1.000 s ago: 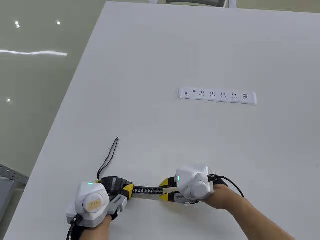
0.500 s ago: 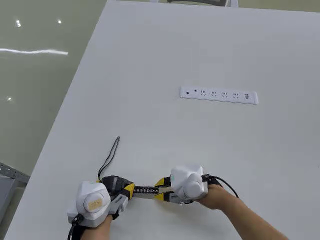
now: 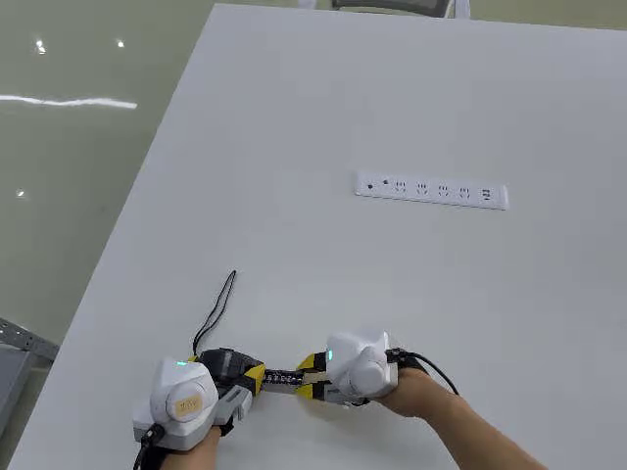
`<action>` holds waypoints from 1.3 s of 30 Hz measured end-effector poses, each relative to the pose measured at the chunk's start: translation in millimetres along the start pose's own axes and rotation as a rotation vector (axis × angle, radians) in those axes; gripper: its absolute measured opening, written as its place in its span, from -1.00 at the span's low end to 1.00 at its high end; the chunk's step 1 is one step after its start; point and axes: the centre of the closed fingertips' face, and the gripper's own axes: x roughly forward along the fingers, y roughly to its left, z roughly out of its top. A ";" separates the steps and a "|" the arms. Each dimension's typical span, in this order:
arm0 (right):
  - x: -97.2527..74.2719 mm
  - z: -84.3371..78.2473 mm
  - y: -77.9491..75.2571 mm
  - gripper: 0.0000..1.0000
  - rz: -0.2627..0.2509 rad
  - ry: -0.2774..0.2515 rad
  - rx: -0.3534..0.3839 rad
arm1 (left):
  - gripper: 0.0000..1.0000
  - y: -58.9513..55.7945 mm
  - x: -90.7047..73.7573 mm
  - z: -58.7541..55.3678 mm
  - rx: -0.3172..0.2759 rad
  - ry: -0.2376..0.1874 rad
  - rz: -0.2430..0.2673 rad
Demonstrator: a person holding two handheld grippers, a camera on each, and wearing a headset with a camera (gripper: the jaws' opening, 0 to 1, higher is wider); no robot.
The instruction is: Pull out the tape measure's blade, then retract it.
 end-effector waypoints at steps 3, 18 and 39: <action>4.5 0.9 -0.5 -0.74 0.000 -0.001 0.001 | 0.15 0.0 -0.1 0.1 0.000 0.000 -0.001; 19.4 5.8 -0.8 -0.74 0.003 -0.006 0.009 | 0.16 0.4 0.1 -0.2 0.000 0.005 -0.005; 27.0 17.6 3.1 -0.74 0.010 0.001 0.010 | 0.16 -1.1 0.6 -3.2 0.002 0.015 -0.015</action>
